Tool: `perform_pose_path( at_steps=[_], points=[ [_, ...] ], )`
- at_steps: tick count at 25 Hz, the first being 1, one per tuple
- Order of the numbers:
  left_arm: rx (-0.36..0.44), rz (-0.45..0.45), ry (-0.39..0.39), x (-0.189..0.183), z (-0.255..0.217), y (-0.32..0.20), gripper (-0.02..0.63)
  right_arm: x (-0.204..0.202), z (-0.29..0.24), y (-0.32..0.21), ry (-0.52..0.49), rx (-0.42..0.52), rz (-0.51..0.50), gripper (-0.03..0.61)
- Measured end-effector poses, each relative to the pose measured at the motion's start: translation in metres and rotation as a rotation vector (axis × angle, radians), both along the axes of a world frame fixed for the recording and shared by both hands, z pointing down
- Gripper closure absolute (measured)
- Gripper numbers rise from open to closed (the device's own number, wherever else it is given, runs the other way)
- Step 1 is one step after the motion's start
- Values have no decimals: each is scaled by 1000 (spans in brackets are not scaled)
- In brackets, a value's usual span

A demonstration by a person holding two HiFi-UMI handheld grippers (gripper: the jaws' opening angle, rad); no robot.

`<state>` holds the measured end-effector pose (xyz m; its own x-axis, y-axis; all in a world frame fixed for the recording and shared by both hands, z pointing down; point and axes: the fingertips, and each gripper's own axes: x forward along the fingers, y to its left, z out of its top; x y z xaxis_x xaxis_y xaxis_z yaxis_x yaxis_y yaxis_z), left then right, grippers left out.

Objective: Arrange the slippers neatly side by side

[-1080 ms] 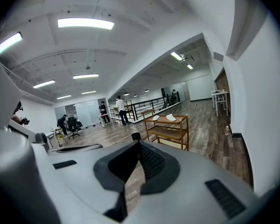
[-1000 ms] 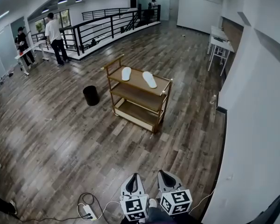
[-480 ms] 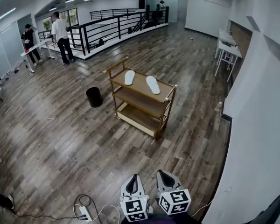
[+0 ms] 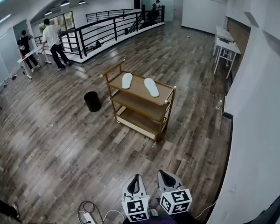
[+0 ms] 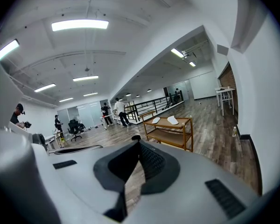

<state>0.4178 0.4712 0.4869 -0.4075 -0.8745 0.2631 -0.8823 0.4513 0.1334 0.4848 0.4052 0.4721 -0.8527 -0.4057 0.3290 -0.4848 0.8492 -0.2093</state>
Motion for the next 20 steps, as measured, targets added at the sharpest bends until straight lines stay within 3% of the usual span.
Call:
perform_pose_path(
  at_steps=[15,20],
  points=[
    [36,8,1,-132,3,-54,614,-125,5,-61,13,33,27,580],
    [41,10,27,-156,10,-63,614,-149,8,-67,32,47,31,580]
  ],
)
